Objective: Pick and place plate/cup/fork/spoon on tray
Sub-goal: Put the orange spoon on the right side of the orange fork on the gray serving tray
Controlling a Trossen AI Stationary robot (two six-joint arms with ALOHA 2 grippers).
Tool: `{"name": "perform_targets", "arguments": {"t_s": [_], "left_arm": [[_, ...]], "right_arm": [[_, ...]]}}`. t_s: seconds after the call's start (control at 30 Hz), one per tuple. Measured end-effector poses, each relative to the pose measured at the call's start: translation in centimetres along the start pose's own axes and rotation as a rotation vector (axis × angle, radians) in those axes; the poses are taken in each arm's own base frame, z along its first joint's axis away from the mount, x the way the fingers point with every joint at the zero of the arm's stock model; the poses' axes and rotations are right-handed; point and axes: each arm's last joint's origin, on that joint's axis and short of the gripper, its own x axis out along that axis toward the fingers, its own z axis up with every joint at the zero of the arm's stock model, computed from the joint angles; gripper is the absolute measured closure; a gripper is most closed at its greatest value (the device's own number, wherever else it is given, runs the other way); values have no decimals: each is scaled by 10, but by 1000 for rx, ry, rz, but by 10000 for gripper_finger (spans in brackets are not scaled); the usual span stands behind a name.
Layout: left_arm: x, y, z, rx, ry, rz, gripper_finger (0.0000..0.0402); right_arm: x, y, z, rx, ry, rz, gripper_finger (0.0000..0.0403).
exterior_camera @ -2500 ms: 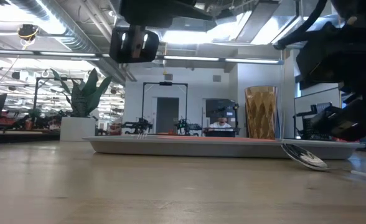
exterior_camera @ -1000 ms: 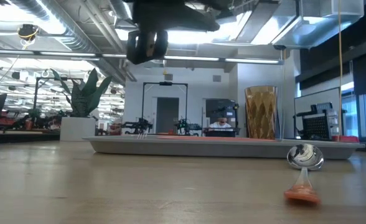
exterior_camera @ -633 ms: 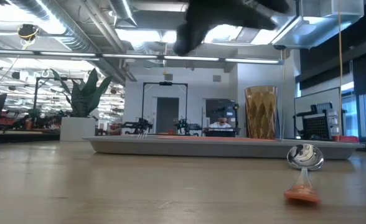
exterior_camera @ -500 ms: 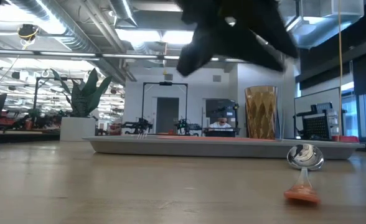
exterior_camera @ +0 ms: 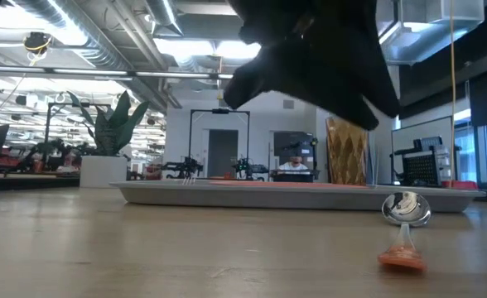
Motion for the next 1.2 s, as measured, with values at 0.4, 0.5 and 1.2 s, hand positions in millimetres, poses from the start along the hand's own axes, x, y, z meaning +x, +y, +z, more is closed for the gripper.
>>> {"name": "perform_targets", "arguments": {"t_s": [0.4, 0.5, 1.2], "left_arm": [[31, 0, -26, -57, -27, 39, 335], [36, -1, -29, -63, -32, 20, 335], [43, 10, -22, -123, -97, 90, 335]], "right_arm": [[0, -2, -1, -18, -4, -36, 402], [0, -2, -1, -23, -3, -36, 402], [0, -3, -2, -30, 1, -39, 402]]}}
